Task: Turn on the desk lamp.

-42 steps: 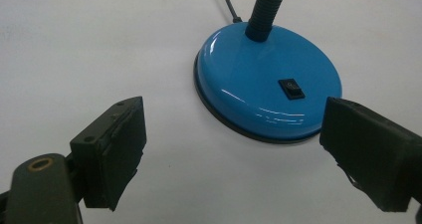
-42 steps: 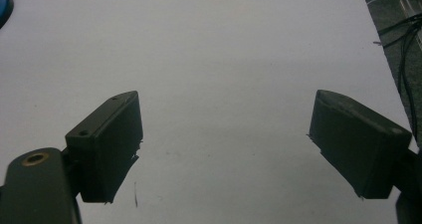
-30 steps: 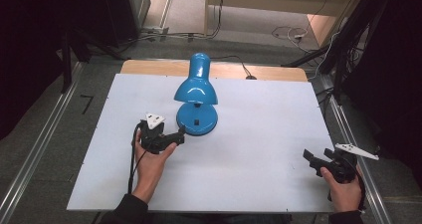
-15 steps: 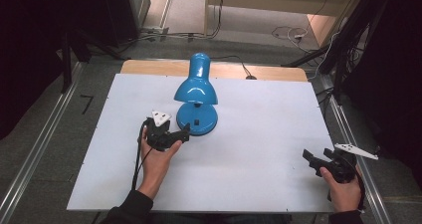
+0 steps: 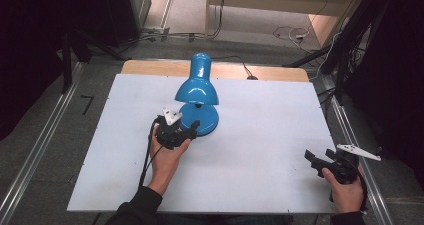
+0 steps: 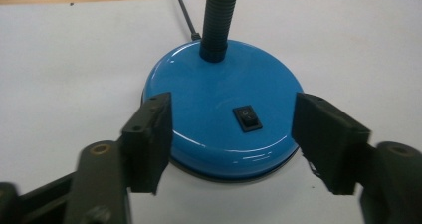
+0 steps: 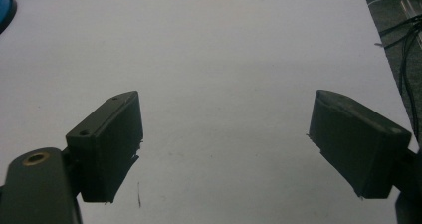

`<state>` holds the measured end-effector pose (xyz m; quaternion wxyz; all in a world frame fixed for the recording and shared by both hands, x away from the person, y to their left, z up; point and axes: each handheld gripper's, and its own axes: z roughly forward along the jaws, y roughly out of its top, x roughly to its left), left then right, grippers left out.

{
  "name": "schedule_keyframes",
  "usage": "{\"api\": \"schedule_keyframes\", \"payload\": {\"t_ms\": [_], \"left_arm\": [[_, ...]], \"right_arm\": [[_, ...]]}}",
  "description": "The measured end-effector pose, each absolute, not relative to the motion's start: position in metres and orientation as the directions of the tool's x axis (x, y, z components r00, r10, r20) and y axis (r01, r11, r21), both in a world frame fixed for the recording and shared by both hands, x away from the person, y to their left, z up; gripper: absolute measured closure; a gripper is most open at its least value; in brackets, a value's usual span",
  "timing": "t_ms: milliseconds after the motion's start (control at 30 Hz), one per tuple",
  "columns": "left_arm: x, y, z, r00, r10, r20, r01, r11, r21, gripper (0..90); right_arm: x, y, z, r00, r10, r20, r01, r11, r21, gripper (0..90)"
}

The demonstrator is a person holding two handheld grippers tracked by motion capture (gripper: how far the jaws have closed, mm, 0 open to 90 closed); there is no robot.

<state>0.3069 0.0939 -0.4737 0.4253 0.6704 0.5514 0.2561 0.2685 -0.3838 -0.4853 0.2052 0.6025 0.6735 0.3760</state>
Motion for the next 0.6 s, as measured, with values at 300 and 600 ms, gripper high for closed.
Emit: {"api": "schedule_keyframes", "payload": {"t_ms": [300, 600], "left_arm": [[0.319, 0.084, -0.478, 0.299, 0.949, -0.103, 0.507, -0.067, 0.859, 76.5], [0.331, 0.080, -0.487, 0.314, 0.935, -0.163, 0.547, -0.038, 0.837, 90.0]], "right_arm": [[0.268, -0.383, -0.485, -0.191, 0.965, 0.178, 0.659, -0.008, 0.752, 12.4], [0.268, -0.384, -0.485, -0.192, 0.965, 0.178, 0.658, -0.008, 0.753, 12.7]]}}
